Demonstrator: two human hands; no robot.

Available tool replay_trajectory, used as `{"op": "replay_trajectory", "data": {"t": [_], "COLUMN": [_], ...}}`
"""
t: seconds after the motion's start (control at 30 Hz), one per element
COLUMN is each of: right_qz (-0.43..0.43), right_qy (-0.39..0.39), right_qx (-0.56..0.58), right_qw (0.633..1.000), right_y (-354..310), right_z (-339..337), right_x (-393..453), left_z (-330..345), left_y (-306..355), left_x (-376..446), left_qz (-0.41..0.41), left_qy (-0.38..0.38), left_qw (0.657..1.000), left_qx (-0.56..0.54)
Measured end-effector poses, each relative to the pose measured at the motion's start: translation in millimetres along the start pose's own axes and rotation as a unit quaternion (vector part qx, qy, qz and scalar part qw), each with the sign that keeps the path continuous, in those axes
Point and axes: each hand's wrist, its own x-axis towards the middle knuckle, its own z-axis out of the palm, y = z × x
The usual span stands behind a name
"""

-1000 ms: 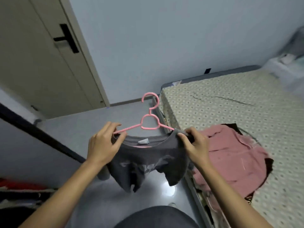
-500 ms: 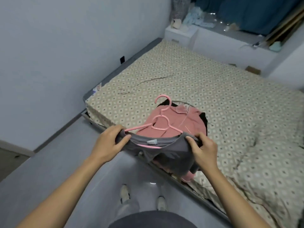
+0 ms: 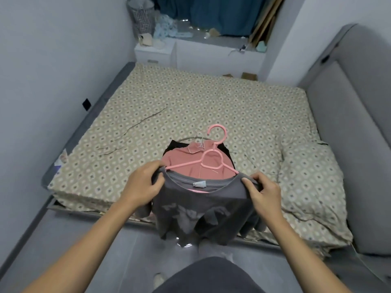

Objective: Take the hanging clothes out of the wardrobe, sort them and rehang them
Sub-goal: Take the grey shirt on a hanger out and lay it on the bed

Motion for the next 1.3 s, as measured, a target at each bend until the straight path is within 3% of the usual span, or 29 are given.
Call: {"op": "replay_trajectory", "data": {"t": [0.23,0.43,0.7,0.87,1.03,1.3], "right_qz": [0.030,0.050,0.089,0.100,0.028,-0.164], "right_qy": [-0.045,-0.121,-0.230,-0.233,-0.281,-0.357], "right_qx": [-0.029,-0.052,-0.122,-0.182,-0.237,-0.178], "right_qw": [0.998,0.990,0.961,0.950,0.930,0.902], "right_y": [36.9,110.8,201.5,236.3,218.4,85.9], "right_z": [33.2,90.4,169.6,218.9,246.1,314.6], "right_x": [76.3,178.8,304.6,362.7,380.9,365.8], "left_z": [39.0,94.9,202.9,254.7,242.2,127.2], "left_y": [-30.5,-73.1,-139.6,-167.1,-164.2,-174.0], "left_x": [88.6,196.7,307.3,357.0,356.0,286.0], "left_qz": [-0.015,-0.037,-0.115,-0.208,-0.221,-0.266], "left_qy": [-0.068,-0.150,-0.165,-0.132,-0.136,-0.066], "left_qw": [0.997,0.981,0.964,0.958,0.954,0.935], "left_qx": [0.041,0.118,0.173,0.147,0.153,0.226]}}
